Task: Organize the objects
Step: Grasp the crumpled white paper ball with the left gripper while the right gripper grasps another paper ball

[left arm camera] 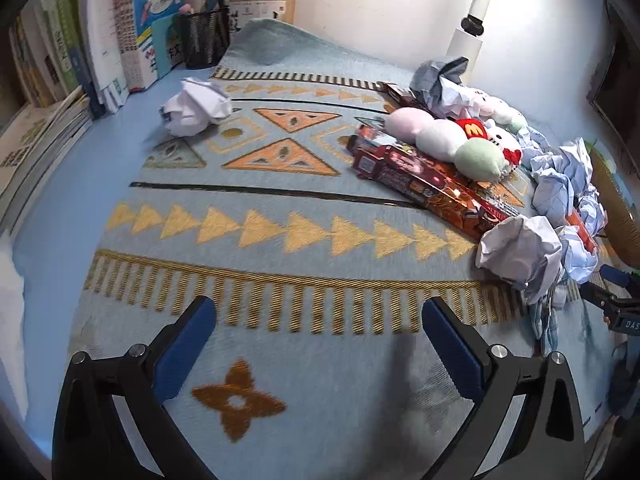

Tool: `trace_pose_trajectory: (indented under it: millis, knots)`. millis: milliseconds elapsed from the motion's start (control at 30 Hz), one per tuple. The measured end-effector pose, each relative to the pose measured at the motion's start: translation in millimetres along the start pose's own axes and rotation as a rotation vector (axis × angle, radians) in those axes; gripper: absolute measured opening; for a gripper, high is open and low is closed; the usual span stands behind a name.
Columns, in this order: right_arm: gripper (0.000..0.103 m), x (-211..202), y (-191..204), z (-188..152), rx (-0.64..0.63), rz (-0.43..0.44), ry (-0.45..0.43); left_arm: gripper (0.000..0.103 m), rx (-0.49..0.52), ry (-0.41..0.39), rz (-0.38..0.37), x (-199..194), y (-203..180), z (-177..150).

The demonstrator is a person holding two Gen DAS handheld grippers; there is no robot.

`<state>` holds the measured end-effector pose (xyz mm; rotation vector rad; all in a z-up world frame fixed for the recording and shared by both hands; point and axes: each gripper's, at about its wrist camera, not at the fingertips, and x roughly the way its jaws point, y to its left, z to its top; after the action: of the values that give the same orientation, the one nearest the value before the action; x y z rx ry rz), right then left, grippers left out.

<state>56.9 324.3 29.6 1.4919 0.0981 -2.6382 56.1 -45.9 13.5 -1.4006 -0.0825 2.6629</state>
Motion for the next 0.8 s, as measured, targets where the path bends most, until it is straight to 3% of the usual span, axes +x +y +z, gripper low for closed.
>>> trace_pose_trajectory:
  millis: [200,367,533,600,633,800]
  knots:
    - [0.103,0.7,5.1,0.5,-0.012,0.002,0.008,0.102,-0.112,-0.102,0.089,-21.1,66.4,39.7]
    - [0.103,-3.7,2.5,-9.4,0.018,0.006,-0.012,0.102,-0.103,-0.140,0.157,0.7,75.3,96.4]
    - [0.101,-44.0,-11.6,-1.7,0.098,0.125,-0.169,0.101,-0.032,-0.137,0.239,40.6,62.5,129.3]
    - [0.101,-50.4,-14.0,18.2,0.131,0.169,-0.193,0.081,0.004,-0.126,0.253,53.1,55.6,135.9]
    - [0.101,-50.5,-14.0,29.3,0.144,0.185,-0.199,0.060,0.013,-0.109,0.247,60.2,53.2,137.8]
    - [0.100,-38.9,-1.4,72.1,0.135,0.208,-0.205,0.049,0.030,-0.157,0.241,59.0,48.5,134.5]
